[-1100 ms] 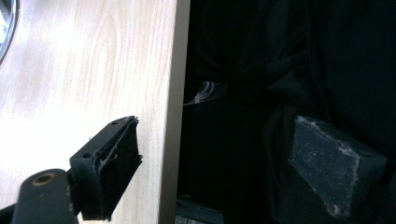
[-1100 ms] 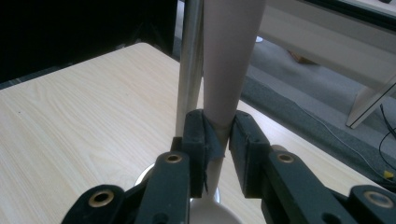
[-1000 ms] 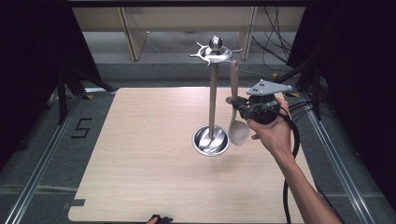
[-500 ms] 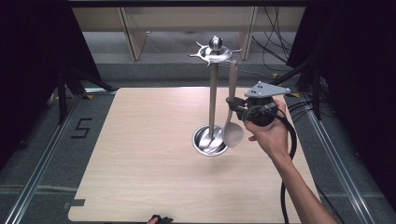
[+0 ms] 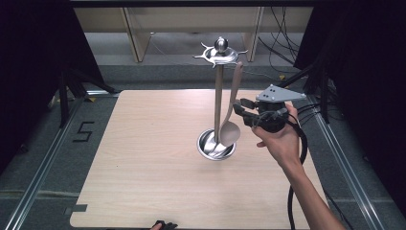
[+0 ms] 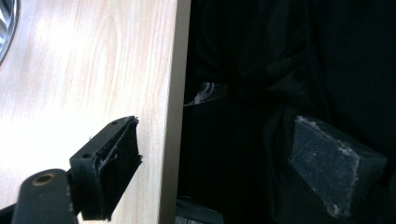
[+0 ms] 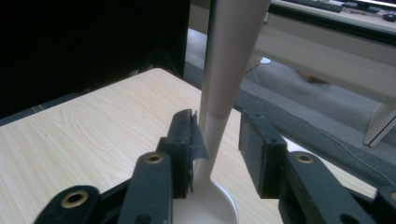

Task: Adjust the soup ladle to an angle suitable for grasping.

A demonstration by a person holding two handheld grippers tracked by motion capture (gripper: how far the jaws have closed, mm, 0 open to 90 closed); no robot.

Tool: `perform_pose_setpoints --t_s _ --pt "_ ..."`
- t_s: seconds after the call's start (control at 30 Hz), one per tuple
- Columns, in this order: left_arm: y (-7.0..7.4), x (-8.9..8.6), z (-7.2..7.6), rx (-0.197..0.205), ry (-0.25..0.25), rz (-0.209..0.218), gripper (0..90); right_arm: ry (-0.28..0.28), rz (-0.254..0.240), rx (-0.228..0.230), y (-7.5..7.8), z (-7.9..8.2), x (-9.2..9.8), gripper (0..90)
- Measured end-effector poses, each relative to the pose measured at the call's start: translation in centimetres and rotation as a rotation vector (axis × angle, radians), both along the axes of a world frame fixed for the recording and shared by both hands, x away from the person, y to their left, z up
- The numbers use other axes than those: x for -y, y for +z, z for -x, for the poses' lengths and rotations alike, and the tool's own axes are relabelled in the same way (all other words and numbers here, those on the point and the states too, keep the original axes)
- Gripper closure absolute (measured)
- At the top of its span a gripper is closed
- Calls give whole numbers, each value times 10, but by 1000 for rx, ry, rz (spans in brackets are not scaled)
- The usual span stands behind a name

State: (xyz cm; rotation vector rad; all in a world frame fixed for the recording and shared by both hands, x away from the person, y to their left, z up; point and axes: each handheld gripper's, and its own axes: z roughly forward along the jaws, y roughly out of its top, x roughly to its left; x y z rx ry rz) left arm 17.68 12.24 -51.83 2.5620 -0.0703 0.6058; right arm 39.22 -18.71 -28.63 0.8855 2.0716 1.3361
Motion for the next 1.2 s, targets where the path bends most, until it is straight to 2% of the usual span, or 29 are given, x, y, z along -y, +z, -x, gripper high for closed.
perform_pose_setpoints --t_s 0.03,0.1,0.13,0.17,0.3,0.37,0.4,0.43,0.5,0.57,0.6,0.63,0.8,0.87,0.9,0.97,1.0,1.03,1.07,1.1,1.13,1.2 --pt "0 0 -1 -34 -18 -17 150 -10 14 4 1 2 2 632" --pt "1 0 0 7 -1 -2 150 -11 -10 4 -3 5 7 599" --pt "2 0 0 1 -9 -29 150 -11 -10 4 -3 5 7 599" --pt "1 1 0 1 0 -9 149 -5 -5 5 -3 6 8 598" --pt "0 0 0 -1 3 -1 150 -4 -20 15 -7 14 18 579" --pt "0 1 -2 -35 -17 -27 149 -4 -37 6 -11 19 25 569" --pt "0 1 -2 -16 -20 -22 150 -2 -35 7 -13 19 27 566" --pt "0 1 -1 -16 -20 -21 150 -3 -24 -8 -15 21 31 563" --pt "1 0 0 5 2 -3 149 -4 -16 1 -18 23 37 555" --pt "0 1 0 0 1 -1 149 -12 -35 -22 -23 26 41 551" --pt "0 1 -2 -18 -18 -15 149 -15 -32 -5 -26 26 43 550" --pt "0 1 -2 -19 -22 -23 149 -17 -27 -20 -27 28 44 547" --pt "0 1 -1 -15 -15 -19 150 -29 -36 -18 -37 31 51 536" --pt "0 1 0 8 3 -4 150 -18 -27 -9 -41 32 54 532" --pt "1 1 0 5 3 -7 149 -31 -38 -27 -43 34 53 529" --pt "0 1 0 -3 -1 2 150 -29 -38 -30 -47 37 55 520" --pt "1 1 -1 -20 -18 -16 149 -30 -34 -30 -49 38 55 515" --pt "1 1 -1 -15 -14 -15 150 -30 -36 -18 -51 38 56 513" --pt "0 1 0 -3 -2 -6 149 -23 -35 -27 -53 40 56 509" --pt "1 1 0 2 2 -9 150 -21 -34 -10 -56 40 57 509" --pt "1 1 0 5 3 -5 149 -26 -44 -35 -59 43 56 508" --pt "0 1 0 7 3 0 149 -17 -40 -29 -66 45 57 507"
